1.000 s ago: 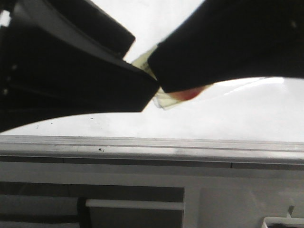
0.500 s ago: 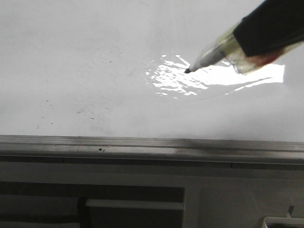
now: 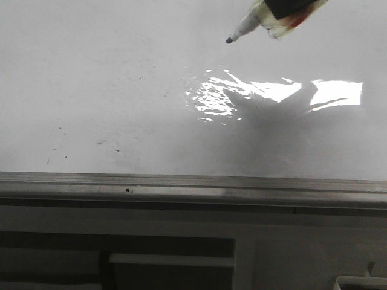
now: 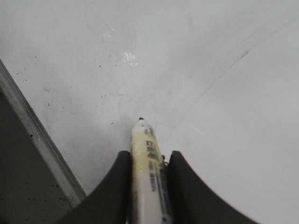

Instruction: Write number 5 on whiteboard

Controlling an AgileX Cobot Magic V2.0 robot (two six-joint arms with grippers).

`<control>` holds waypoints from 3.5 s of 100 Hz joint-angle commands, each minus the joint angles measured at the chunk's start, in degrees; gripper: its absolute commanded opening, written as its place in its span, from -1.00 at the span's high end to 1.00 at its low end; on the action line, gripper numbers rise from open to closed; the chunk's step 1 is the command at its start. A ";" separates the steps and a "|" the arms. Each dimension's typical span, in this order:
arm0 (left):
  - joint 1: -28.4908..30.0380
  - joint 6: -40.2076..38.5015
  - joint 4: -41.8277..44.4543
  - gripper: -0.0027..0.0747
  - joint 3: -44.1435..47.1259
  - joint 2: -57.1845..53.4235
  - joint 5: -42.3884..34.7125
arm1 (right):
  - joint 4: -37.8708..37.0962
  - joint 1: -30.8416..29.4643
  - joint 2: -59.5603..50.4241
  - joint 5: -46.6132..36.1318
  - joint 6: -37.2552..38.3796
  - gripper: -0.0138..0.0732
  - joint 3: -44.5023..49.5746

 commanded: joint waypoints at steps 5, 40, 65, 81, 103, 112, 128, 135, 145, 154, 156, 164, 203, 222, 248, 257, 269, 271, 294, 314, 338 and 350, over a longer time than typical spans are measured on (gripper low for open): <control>0.07 -0.39 -0.48 0.98 -1.60 0.12 -2.44 | -4.22 -0.66 0.50 -3.38 1.25 0.78 -2.22; 0.07 -0.39 -0.48 0.98 -1.60 0.12 -2.44 | -10.69 -3.48 1.63 -2.57 8.33 0.78 -2.22; 0.07 -0.39 -0.48 0.98 -1.60 0.12 -2.44 | -10.44 -3.48 4.45 2.77 10.17 0.78 -2.22; 0.07 -0.39 -0.48 0.98 -1.60 0.12 -2.44 | -7.52 -3.48 5.02 3.46 10.17 0.78 -2.10; 0.07 -0.39 -0.48 0.98 -1.60 0.12 -2.44 | -2.15 -2.17 5.02 4.32 10.17 0.78 -1.00; 0.07 -0.39 -0.48 0.98 -1.60 0.12 -2.44 | -2.15 -0.69 5.02 5.14 10.17 0.78 0.03; 0.07 -0.39 -0.48 0.98 -1.60 0.12 -2.44 | -3.31 -1.13 4.76 7.62 11.50 0.78 0.04; 0.07 -0.39 -0.48 0.98 -1.60 0.12 -2.44 | -4.99 -1.67 4.07 9.39 13.60 0.78 0.04; 0.07 -0.39 -0.48 0.98 -1.60 0.12 -2.44 | -5.55 -2.06 2.78 11.88 13.91 0.78 0.04; 0.07 -0.39 -0.48 0.98 -1.60 0.12 -2.44 | -5.41 -2.06 1.44 14.20 14.02 0.78 0.04; 0.07 -0.39 -0.48 0.98 -1.60 0.12 -2.44 | -5.26 -2.06 1.15 14.64 13.99 0.78 0.04; 0.07 -0.39 -0.48 0.98 -1.60 0.12 -2.44 | -3.48 -2.06 0.15 15.29 14.05 0.78 0.28; 0.07 -0.39 -0.48 0.98 -1.60 0.12 -2.44 | -0.53 3.58 6.42 8.32 15.43 0.78 1.75; 0.07 -0.39 -0.48 0.98 -1.60 0.12 -2.44 | -0.64 3.58 5.95 8.28 15.43 0.78 0.12; 0.07 -0.39 -0.48 0.98 -1.60 0.12 -2.44 | -6.28 5.06 -1.91 7.69 15.22 0.78 -4.06; 0.07 -0.39 -0.48 0.98 -1.60 0.12 -2.44 | -9.03 4.55 -2.44 8.04 15.22 0.78 -4.06; 0.07 -0.39 -0.48 0.98 -1.60 0.12 -2.44 | -10.09 3.69 -2.31 7.92 15.22 0.78 -4.06; 0.07 -0.39 -0.48 0.98 -1.60 0.12 -2.44 | -10.21 3.68 -2.14 7.92 15.22 0.78 -4.06; 0.07 -0.39 -0.48 0.98 -1.60 0.12 -2.44 | -10.57 3.26 -1.82 7.58 15.22 0.78 -3.96; 0.07 -0.39 -0.48 0.98 -1.60 0.12 -2.44 | -10.03 3.26 -0.73 7.45 15.33 0.78 -3.62; 0.07 -0.39 -0.48 0.98 -1.60 0.12 -2.44 | -9.41 3.26 2.43 7.98 16.06 0.78 -3.62; 0.07 -0.39 -0.48 0.98 -1.60 0.12 -2.44 | -9.51 3.26 3.22 7.56 16.06 0.78 -3.62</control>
